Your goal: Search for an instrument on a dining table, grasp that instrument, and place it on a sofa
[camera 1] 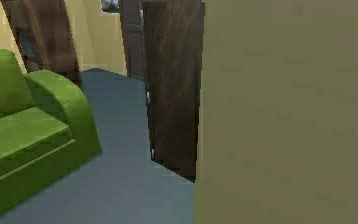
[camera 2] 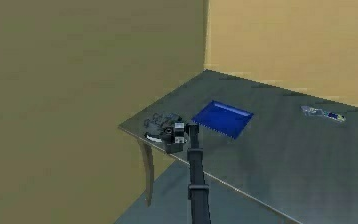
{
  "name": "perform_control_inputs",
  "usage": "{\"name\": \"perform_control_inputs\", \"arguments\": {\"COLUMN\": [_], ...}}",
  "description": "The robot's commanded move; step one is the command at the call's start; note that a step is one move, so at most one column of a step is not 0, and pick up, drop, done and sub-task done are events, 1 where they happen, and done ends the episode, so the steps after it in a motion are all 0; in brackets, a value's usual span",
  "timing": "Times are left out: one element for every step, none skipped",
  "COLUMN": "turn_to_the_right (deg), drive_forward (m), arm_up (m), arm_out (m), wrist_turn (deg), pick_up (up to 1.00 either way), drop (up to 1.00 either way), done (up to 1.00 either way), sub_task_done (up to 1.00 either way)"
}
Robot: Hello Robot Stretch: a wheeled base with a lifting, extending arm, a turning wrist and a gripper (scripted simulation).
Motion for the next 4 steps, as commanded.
{"name": "perform_control_inputs", "arguments": {"turn_to_the_right": [0.0, 0.0, 0.0, 0.0], "drive_forward": [0.0, 0.0, 0.0, 0.0], "arm_up": [0.1, 0.2, 0.0, 0.0], "arm_out": [0.0, 0.0, 0.0, 0.0], "wrist_turn": [0.0, 0.0, -45.0, -45.0], "pick_up": [0.0, 0.0, 0.0, 0.0], "drop": [0.0, 0.0, 0.0, 0.0], "done": [0.0, 0.0, 0.0, 0.0], "sub_task_done": [0.0, 0.0, 0.0, 0.0]}}
